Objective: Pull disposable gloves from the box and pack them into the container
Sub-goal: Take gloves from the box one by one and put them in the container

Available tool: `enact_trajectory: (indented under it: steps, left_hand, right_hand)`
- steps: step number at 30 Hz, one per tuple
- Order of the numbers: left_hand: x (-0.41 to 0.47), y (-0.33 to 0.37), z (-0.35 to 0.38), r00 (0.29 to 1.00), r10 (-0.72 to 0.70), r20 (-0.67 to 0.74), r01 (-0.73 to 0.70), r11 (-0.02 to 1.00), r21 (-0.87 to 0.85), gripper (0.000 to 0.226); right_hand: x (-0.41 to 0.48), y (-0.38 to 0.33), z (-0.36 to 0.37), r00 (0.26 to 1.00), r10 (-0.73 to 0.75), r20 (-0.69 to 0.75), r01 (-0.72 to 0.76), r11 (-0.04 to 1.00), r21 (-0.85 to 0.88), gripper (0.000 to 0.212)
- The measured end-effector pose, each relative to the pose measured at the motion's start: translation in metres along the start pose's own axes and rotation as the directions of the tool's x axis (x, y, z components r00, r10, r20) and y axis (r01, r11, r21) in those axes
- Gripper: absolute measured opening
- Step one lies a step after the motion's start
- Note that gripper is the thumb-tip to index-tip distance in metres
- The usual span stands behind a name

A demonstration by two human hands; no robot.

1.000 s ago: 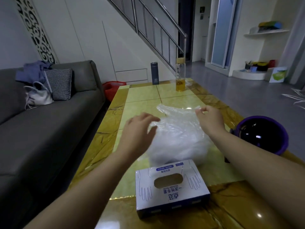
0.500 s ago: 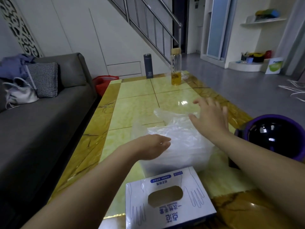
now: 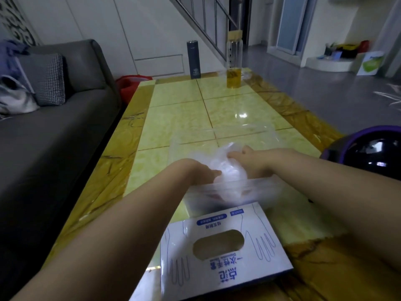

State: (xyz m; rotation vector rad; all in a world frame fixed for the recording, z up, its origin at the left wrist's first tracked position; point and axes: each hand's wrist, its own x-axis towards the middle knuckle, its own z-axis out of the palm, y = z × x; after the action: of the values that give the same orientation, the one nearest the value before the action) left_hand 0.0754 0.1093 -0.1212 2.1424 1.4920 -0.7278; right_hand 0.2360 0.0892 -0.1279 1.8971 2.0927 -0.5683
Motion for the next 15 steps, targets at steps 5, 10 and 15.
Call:
enact_trajectory:
  steps: [5, 10, 15]
  left_hand:
    - [0.016, 0.001, 0.005, 1.0, -0.009, 0.0, 0.009, 0.998, 0.054, 0.066]
    - [0.009, -0.001, 0.008, 0.993, 0.091, -0.074, -0.082, 0.989, 0.12, 0.056]
    - [-0.035, -0.012, -0.005, 0.882, 0.339, -0.328, -0.345, 0.938, 0.041, 0.054]
  right_hand:
    - [0.013, 0.001, 0.0, 0.993, 0.0, 0.118, 0.017, 0.99, -0.14, 0.1]
    - [0.021, 0.0, 0.001, 0.99, -0.002, 0.141, 0.027, 0.984, -0.179, 0.097]
    - [0.021, -0.009, 0.004, 0.996, -0.028, 0.086, 0.041, 0.988, -0.151, 0.089]
